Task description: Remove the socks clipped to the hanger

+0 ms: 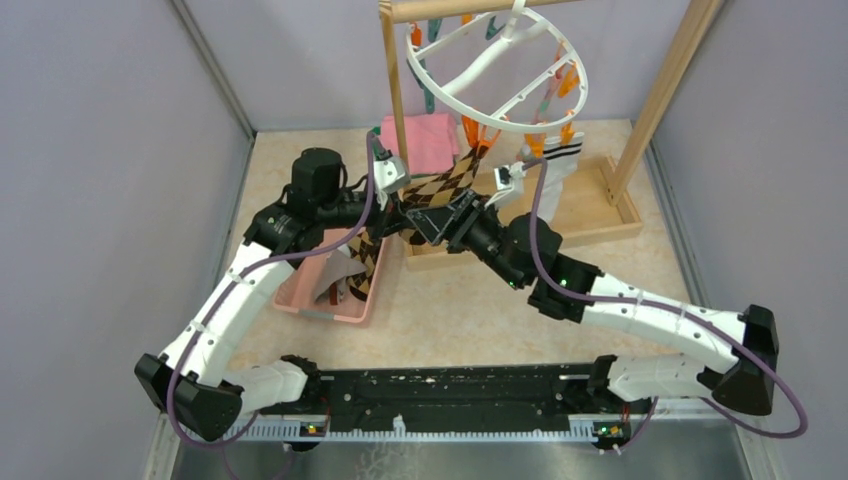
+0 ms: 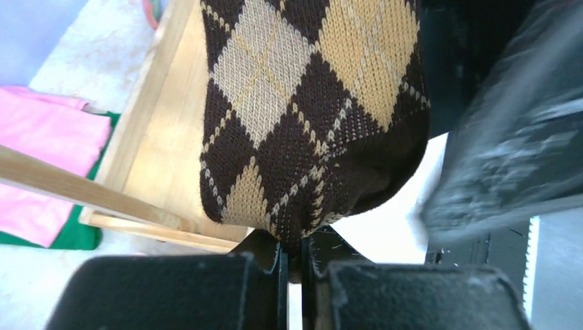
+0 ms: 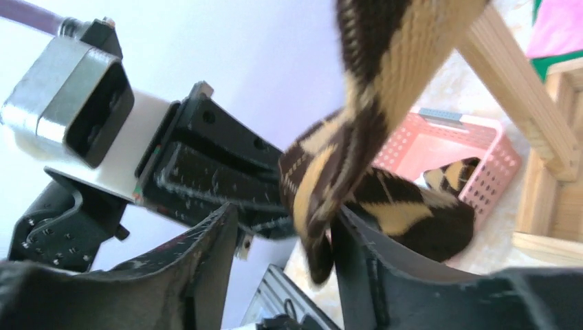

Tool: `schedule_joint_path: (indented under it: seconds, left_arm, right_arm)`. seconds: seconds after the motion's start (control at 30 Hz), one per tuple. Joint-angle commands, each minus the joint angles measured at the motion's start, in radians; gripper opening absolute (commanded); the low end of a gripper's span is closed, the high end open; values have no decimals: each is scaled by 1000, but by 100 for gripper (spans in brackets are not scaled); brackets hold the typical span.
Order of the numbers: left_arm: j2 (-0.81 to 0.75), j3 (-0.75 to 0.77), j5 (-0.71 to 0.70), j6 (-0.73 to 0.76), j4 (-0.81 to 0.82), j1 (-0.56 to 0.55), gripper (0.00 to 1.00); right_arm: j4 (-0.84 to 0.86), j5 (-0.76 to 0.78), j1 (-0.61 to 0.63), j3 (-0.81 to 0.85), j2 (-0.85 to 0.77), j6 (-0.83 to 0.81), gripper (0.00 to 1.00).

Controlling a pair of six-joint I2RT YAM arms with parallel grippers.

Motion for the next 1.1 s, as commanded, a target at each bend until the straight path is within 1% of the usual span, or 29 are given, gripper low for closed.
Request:
schedule_joint_path:
  seconds: [0.0, 0.03, 0.07, 0.17, 0.23, 0.3, 0.4, 0.53, 0.6, 0.67, 0.77, 0.97, 1.07]
  left_arm:
    - [-29, 7, -54, -7, 86, 2, 0]
    - [-26, 12, -59, -15, 87, 2, 0]
    - [-24, 20, -65, -25, 86, 1, 0]
    - [-17, 40, -76, -50, 85, 1, 0]
    - [-14, 48, -74, -68, 86, 1, 0]
    - [-12, 50, -70, -81, 87, -1, 0]
    - [-8, 48, -77, -101, 87, -3, 0]
    - [-7, 33, -76, -112, 90, -6, 0]
    - [-3, 16, -55, -117, 101, -10, 0]
    - [2, -2, -48, -135, 116, -22, 0]
    - [15, -21, -59, -143, 130, -50, 0]
    - [20, -34, -65, -138, 135, -75, 0]
    - [18, -42, -63, -140, 143, -78, 0]
  right_arm:
    - [-115, 53, 17, -29, -127, -12, 63]
    - [-159, 78, 17, -38, -152, -12, 68]
    - [-201, 99, 17, -46, -181, -13, 71]
    - [-339, 178, 17, -74, -280, -11, 76]
    - [-389, 248, 17, -84, -329, -53, 78]
    - [-394, 295, 17, -74, -356, -131, 79]
    - [-369, 365, 16, -8, -337, -287, 79]
    - [-266, 402, 17, 121, -239, -512, 79]
    - [-244, 429, 16, 189, -183, -584, 79]
    - [-204, 463, 15, 245, -133, -638, 79]
    - [-217, 510, -12, 323, -74, -663, 75]
    - [-301, 451, -108, 383, -42, -601, 62]
    - [-306, 430, -133, 382, -47, -600, 59]
